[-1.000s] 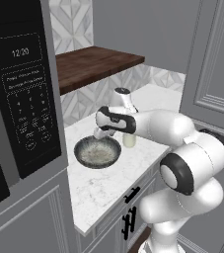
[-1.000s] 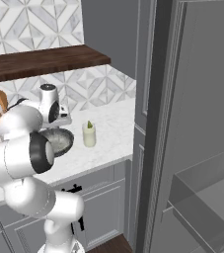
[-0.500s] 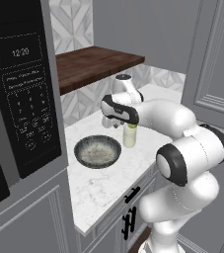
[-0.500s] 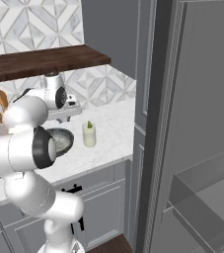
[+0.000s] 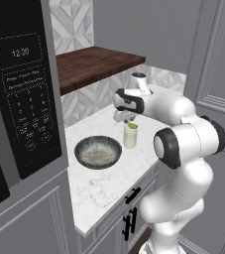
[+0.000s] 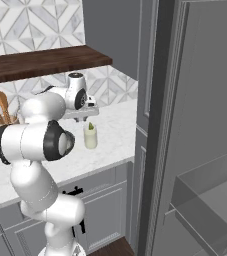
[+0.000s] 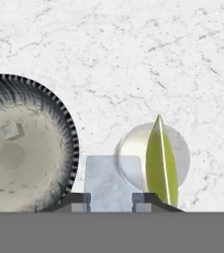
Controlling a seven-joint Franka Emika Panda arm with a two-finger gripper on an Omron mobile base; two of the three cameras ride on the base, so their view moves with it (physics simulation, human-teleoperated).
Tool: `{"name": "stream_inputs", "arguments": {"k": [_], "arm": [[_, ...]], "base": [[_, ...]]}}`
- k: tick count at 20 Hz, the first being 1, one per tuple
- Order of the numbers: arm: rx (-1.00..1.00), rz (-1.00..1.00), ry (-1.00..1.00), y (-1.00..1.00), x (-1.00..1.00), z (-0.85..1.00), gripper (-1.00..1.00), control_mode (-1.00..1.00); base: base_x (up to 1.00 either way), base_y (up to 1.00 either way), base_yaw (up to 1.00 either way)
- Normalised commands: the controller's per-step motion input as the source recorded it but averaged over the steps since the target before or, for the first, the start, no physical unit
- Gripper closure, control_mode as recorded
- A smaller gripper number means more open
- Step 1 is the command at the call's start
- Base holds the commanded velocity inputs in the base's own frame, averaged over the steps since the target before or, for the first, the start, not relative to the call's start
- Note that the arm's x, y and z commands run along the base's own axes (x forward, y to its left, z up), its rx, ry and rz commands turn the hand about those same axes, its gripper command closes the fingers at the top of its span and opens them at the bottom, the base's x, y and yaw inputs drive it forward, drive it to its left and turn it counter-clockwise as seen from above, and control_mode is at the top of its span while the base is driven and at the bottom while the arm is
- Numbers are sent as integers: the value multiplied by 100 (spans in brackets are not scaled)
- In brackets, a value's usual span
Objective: Grab a lemon wedge from the fridge and one ice cube from the ice bowl, and put them in the glass of lemonade.
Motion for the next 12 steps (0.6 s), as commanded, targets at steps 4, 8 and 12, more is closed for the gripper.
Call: {"name": "stream_inputs", "arguments": {"k": [4,8,12], "arm": [[0,0,0,-22,18,-10,100,-100],[0,0,0,-16,4,0,100,-100],[0,0,0,0,14,-1,100,-100]], "base": [[0,0,0],[0,0,0],[0,0,0]]}}
